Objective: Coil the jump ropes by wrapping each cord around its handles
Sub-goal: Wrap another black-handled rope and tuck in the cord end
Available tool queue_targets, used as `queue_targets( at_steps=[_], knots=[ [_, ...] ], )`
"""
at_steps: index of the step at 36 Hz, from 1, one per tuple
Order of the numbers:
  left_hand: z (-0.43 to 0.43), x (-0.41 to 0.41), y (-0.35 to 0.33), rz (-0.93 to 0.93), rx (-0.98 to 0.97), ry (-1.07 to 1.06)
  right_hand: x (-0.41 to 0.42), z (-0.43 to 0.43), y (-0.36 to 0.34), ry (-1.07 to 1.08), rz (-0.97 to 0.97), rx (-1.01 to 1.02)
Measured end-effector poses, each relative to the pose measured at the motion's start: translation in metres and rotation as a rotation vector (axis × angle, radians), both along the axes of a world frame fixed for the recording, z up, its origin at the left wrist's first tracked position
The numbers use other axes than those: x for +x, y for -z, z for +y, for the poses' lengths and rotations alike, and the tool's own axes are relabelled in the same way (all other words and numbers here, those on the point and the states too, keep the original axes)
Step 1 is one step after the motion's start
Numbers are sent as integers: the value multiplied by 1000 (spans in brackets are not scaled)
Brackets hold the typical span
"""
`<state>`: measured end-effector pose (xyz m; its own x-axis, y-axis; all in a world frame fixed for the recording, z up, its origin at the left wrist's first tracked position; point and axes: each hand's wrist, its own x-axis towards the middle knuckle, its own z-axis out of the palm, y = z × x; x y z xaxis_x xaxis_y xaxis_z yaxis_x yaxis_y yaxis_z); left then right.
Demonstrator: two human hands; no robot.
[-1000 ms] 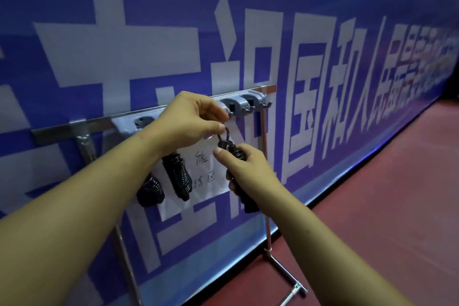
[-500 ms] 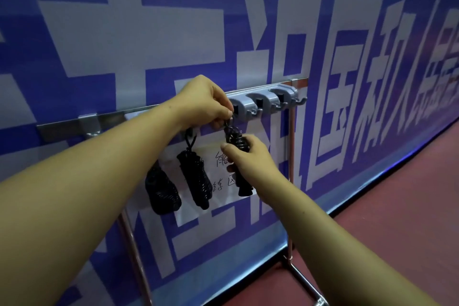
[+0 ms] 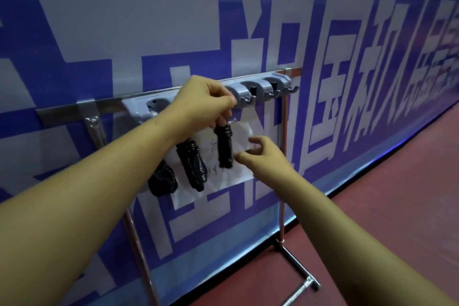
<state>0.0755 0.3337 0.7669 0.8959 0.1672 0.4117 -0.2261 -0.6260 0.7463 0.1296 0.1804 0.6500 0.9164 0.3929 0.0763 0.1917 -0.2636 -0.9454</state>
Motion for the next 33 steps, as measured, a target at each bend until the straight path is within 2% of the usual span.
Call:
queue_targets(
  at_steps=[5, 8, 19, 28, 33],
  knots=[
    [-55, -23, 54, 31, 49, 134, -27, -72, 44, 102, 111, -97],
    [-95, -17, 102, 173, -23, 219, -46, -119, 87, 177, 178, -130],
    [-274, 11, 376, 668, -26, 512, -90, -289, 315, 488, 507, -214],
    [-353, 9, 616, 1000, 201, 630, -123, -358, 522, 551, 756, -325],
    [-361, -19, 729, 1146, 463, 651, -161, -381, 608, 464, 851, -547]
  ],
)
